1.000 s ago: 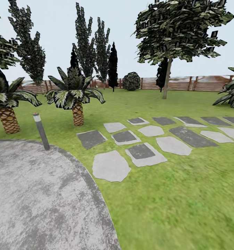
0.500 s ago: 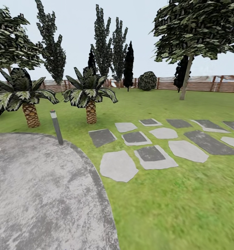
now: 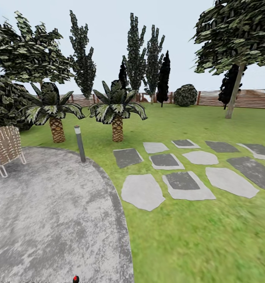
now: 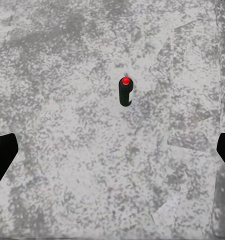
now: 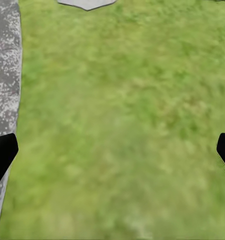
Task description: In the garden, pick up the pesticide atomizer on the floor and spray pesticide onto both trees until each tree trunk is fully covered.
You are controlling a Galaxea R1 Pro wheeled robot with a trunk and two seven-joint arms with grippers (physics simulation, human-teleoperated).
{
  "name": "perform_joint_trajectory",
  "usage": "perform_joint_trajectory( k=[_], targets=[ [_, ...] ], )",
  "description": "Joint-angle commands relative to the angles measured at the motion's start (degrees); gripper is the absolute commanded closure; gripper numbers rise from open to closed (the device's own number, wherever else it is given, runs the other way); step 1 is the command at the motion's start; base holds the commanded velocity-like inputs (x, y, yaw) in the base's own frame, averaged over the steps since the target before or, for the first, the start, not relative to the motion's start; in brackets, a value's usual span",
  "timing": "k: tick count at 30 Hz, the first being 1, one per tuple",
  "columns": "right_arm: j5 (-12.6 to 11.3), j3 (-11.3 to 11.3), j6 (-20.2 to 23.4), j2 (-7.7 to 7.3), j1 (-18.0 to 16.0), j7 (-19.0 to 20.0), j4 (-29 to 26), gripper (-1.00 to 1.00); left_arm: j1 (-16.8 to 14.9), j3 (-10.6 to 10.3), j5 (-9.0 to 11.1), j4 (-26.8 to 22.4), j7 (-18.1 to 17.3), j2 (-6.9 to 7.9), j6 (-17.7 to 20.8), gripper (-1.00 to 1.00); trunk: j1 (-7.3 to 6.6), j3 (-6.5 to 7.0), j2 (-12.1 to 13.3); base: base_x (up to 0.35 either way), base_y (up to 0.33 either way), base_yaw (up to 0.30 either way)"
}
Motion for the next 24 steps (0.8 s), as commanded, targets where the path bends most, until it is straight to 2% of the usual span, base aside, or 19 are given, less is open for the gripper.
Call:
perform_joint_trajectory(
  k=[1, 13, 24],
  targets=[
    [0.0, 0.0, -0.2, -0.01, 0.0, 0.0, 0.0, -1.0, -0.1, 0.0, 0.3, 0.0, 0.0, -0.01, -0.2, -1.0, 0.01, -0.06, 0.0, 0.09, -0.278, 0.276],
    [0.0, 0.0, -0.2, -0.05, 0.0, 0.0, -0.1, -1.0, -0.1, 0.0, 0.4, 0.0, 0.0, -0.09, -0.2, -1.0, 0.01, -0.06, 0.0, 0.091, -0.278, 0.275],
    [0.1, 0.0, -0.2, -0.09, 0.0, 0.0, 0.0, -1.0, -0.1, 0.0, 0.4, 0.0, 0.0, -0.06, -0.2, -1.0, 0.01, -0.06, 0.0, 0.091, -0.278, 0.024]
  ],
)
